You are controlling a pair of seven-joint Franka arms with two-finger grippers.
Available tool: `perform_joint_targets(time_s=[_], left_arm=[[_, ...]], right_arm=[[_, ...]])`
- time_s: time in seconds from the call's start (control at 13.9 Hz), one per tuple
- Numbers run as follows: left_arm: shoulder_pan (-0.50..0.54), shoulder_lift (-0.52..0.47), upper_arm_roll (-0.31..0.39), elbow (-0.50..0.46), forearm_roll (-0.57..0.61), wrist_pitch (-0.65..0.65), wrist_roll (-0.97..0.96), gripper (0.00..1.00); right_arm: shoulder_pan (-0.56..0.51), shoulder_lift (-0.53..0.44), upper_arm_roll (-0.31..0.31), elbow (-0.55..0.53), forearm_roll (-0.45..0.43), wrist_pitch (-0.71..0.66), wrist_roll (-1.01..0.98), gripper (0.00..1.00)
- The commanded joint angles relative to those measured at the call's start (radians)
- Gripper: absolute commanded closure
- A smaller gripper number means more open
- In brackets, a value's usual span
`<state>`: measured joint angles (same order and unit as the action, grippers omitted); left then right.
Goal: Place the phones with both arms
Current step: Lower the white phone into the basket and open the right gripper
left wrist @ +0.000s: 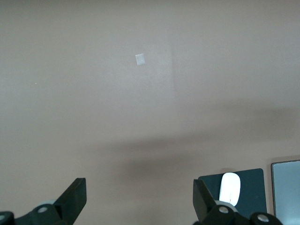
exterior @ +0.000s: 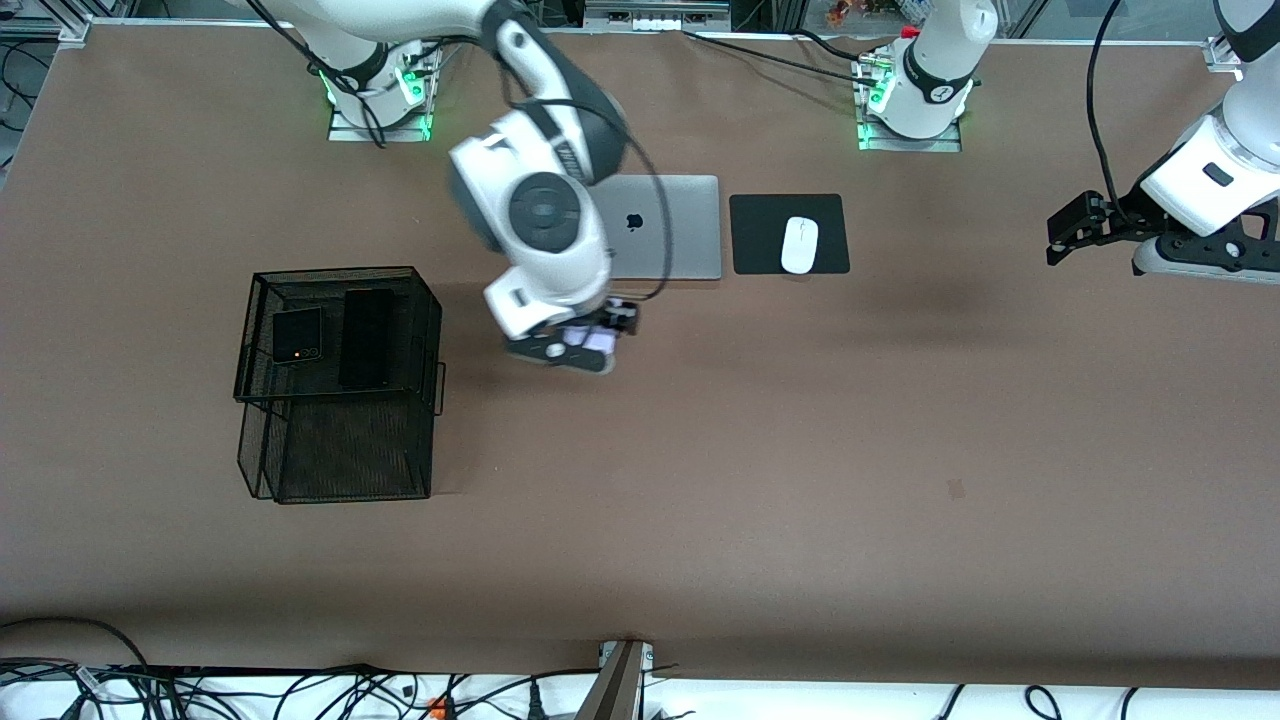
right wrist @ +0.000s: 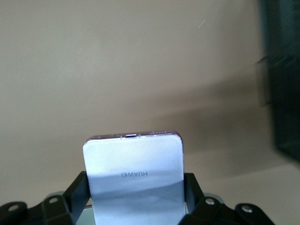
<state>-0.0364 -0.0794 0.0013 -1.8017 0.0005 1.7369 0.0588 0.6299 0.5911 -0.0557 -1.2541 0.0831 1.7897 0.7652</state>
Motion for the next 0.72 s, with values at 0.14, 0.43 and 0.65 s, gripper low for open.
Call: perform_joint_targets(time_s=[0.14, 0.43, 0.65], left_arm=[[0.003, -0.003, -0.004, 0.007, 0.016, -0.019, 0.004, 0.00], [0.003, 0.000, -0.003, 0.030, 0.015, -0.025, 0.016, 0.00], [0.001, 0.004, -0.004, 0.044, 0.015, -0.065, 0.016, 0.00]], right_arm=[[-0.177, -0.036, -0.122, -0.004, 0.014, -0.064, -0.412, 0.74], [-0.317, 0.019, -0.154, 0.012, 0.015, 0.028, -0.575, 0.79], [-0.357, 0.100, -0.153, 0.013, 0.020, 0.100, -0.577, 0.79]])
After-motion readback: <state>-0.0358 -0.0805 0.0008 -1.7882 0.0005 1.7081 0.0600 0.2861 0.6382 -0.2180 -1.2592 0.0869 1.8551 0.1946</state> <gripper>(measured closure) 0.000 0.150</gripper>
